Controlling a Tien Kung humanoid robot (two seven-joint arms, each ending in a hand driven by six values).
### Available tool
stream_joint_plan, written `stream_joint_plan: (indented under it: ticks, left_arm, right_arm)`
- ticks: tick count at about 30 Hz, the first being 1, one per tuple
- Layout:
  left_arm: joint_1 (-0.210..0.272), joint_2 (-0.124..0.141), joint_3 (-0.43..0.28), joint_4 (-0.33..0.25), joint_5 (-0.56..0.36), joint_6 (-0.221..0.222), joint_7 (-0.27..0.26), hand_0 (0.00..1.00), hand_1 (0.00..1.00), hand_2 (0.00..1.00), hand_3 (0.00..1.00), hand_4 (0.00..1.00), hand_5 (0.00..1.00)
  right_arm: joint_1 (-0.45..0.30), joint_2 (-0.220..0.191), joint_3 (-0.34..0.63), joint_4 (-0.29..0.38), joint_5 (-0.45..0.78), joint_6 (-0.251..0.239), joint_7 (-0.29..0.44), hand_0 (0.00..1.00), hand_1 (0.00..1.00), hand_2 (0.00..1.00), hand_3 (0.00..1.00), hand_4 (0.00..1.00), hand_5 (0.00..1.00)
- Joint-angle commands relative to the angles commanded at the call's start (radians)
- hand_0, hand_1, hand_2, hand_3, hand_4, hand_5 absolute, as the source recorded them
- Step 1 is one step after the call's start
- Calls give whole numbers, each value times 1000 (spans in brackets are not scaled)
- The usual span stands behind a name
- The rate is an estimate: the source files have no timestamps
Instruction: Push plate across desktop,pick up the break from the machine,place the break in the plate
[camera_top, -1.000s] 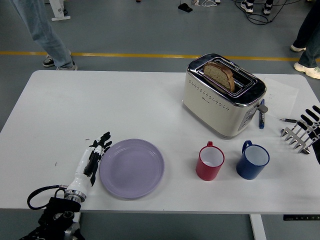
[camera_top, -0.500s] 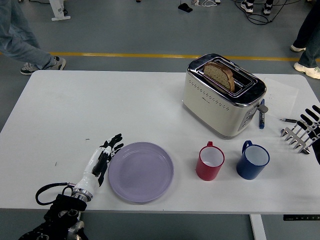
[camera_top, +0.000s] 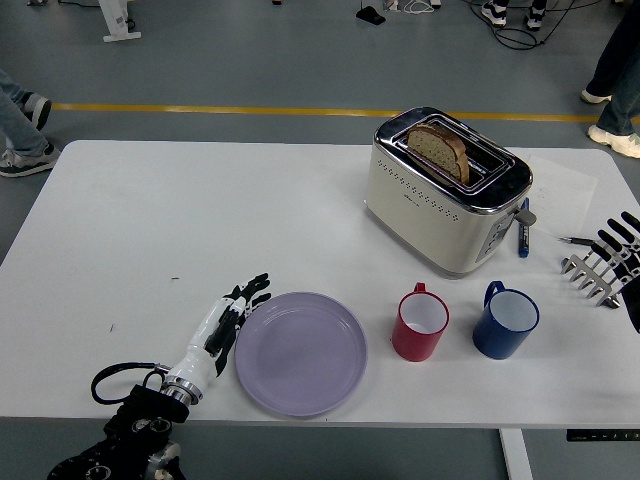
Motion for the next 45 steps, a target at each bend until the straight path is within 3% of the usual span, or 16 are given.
stream_joint_plan:
  ticks: [10,21,25,29,30,35,36,41,42,45]
  left_arm:
    - [-25,-5,53,7,-11,-1,-2,852,890,935,887,547,998]
    - [-17,-12,35,10,-6,10,-5,849,887,933,883,544,998]
    - [11,-22,-41,-4,24,65,-22,829,875,918,858,546,998]
    - [62,-31,-180,-46,62,128,-28,829,875,918,858,546,998]
    - [80,-31,-230,-63,69,136,-26,798,836,875,805,548,998]
    - [138,-23,-422,-143,67,133,-13,798,836,875,805,548,998]
    - [148,-23,-458,-158,58,129,-10,780,811,862,794,551,998]
    - [185,-26,-595,-218,39,110,4,780,811,862,794,551,998]
    - [194,-28,-621,-231,42,104,10,782,804,858,788,553,998]
    - [205,-33,-656,-244,43,96,21,782,804,858,788,553,998]
  right_arm:
    - [-4,1,-1,0,0,0,0,796,749,755,731,434,592]
    - [-7,2,1,1,-1,0,0,796,749,755,731,435,592]
    - [-5,2,3,3,-2,0,0,797,749,756,731,435,592]
    - [-3,-2,6,10,-17,-4,0,797,749,756,731,435,592]
    - [-2,-3,9,14,-26,-7,1,796,749,756,730,435,592]
    - [10,-16,14,58,-100,-31,5,796,749,756,730,435,592]
    - [20,-23,10,71,-122,-44,9,802,756,762,745,450,532]
    - [101,-70,-41,136,-313,-150,12,802,756,762,745,450,532]
    - [131,-88,-68,153,-352,-176,-2,838,800,836,828,624,339]
    - [178,-108,-108,170,-475,-205,-20,838,800,836,828,624,339]
